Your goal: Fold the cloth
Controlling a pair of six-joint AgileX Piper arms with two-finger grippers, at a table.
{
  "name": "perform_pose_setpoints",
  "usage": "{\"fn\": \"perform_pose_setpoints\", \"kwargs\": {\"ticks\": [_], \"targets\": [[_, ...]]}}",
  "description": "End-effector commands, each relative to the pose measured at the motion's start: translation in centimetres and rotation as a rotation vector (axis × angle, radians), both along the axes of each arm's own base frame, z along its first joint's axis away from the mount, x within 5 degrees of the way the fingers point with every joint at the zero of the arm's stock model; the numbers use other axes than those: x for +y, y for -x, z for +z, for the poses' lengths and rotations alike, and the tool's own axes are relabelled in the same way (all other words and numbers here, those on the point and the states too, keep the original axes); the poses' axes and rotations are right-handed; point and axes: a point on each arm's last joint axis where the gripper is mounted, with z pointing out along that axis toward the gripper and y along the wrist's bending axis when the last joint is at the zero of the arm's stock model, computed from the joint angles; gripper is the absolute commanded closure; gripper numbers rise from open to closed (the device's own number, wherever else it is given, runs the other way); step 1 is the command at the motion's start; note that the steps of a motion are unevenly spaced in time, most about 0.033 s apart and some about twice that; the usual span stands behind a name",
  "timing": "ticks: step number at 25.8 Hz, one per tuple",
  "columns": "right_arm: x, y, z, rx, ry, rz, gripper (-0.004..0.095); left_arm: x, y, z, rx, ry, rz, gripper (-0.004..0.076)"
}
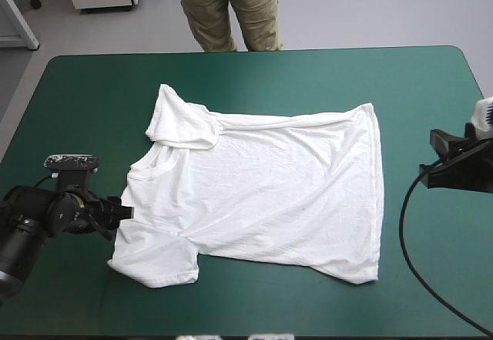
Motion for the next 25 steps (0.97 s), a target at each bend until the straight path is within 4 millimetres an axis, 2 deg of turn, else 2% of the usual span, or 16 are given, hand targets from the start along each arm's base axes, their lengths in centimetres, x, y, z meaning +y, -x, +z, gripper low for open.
{"fn": "perform_pose_setpoints", "kwargs": {"ticks": [1,4,5,8,14,16,17,20,21,25], "targets": [[0.3,-1.2,-1.1,-0.030,-0.047,0.026,0.0441,-0.5,-1.7,-0.5,-0.069,0.059,0.019,0.0196],[0.7,-2.0,-2.6,0.001,-0.073,0.064,0.0441,-0.8,-3.9,-2.7,0.001,0.053,0.024,0.0196],[0.8,-2.1,-3.0,0.015,-0.075,0.070,0.0442,-0.7,-5.0,-3.9,0.043,0.061,0.044,0.0196],[0.8,-2.1,-3.1,0.019,-0.071,0.079,0.0472,-0.1,-6.8,-6.7,0.143,0.091,0.088,0.0196],[0.8,-2.2,-3.0,0.007,-0.071,0.079,0.0492,-1.9,-8.1,-8.8,0.204,0.276,0.001,0.0216],[0.8,-2.2,-3.0,0.004,-0.071,0.078,0.0494,-2.2,-8.1,-8.9,0.205,0.301,-0.020,0.0290],[0.8,-2.2,-3.0,0.003,-0.070,0.077,0.0496,-2.2,-8.1,-8.9,0.206,0.301,-0.017,0.0366],[0.8,-2.2,-3.0,0.001,-0.072,0.077,0.0526,-1.8,-8.1,-8.9,0.198,0.253,-0.038,0.0687],[0.8,-2.2,-3.0,0.001,-0.072,0.077,0.0539,-1.7,-8.2,-8.9,0.193,0.233,-0.044,0.0727],[0.8,-2.2,-3.0,-0.001,-0.068,0.078,0.0561,-0.8,-8.6,-8.4,0.175,0.137,-0.037,0.0724]]}}
